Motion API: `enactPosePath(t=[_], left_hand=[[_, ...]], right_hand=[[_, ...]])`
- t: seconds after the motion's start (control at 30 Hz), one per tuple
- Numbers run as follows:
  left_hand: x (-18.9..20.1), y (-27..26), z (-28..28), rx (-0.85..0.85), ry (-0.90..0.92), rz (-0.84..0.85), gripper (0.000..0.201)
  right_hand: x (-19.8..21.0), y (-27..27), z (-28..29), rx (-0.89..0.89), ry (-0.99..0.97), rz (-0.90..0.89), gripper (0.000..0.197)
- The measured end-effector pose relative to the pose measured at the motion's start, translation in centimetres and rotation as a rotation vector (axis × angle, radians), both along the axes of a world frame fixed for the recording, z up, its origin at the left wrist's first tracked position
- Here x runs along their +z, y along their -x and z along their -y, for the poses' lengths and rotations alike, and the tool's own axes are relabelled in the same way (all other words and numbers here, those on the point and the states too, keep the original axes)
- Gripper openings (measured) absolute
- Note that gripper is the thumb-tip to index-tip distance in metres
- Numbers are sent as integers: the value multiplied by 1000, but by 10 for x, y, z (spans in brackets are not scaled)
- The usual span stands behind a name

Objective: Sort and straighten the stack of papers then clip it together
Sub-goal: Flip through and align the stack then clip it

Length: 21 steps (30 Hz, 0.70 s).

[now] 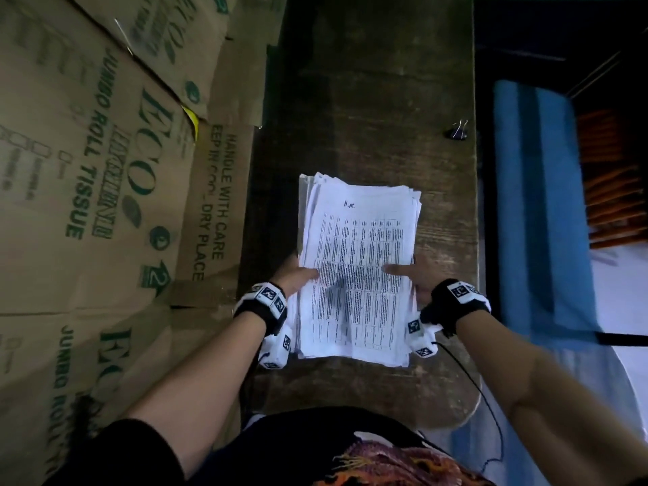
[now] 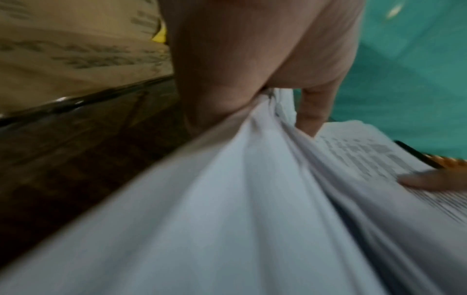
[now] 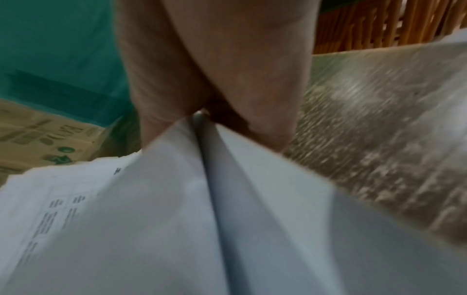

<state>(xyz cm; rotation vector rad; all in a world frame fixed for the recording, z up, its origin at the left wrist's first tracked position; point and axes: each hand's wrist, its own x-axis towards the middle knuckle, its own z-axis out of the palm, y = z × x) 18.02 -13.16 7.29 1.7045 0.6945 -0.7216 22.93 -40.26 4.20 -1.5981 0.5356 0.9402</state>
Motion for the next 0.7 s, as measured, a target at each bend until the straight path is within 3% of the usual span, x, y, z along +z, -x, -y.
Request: enactPosePath(t=[0.13,0.2,0.27,0.37,0.4,0.43,0.53,0.6,0.7], left_hand=[[-1,2,6,-56,-206,84,68],[-5,4,5,-53,-287,86,66],[-9,6,-1,-5,-208,58,71],[-19,6,-15,203,45,43,114],[-19,5,-19,241,123,53,118],[-13,3,-22,254,180,82,112],[8,-8,-24,243,190,144,49],[29,-15,-16,301,96,274,49],[71,-25,5,430,16,505,34]], right_hand=[[6,-3,-11,-52,-63,-1,62],[13,-1,-17,-57,-77,80,55],[23,4,-22,-61,-49,189,48],[37,10,-19,-126,-108,299,40],[39,9,-16,-134,-136,336,40],[43,8,-14,-127,-166,367,40],[60,-1,-13,-109,-180,432,34],[79,-8,-17,-112,-155,508,31],[109,-18,-30,-173,-133,678,34]])
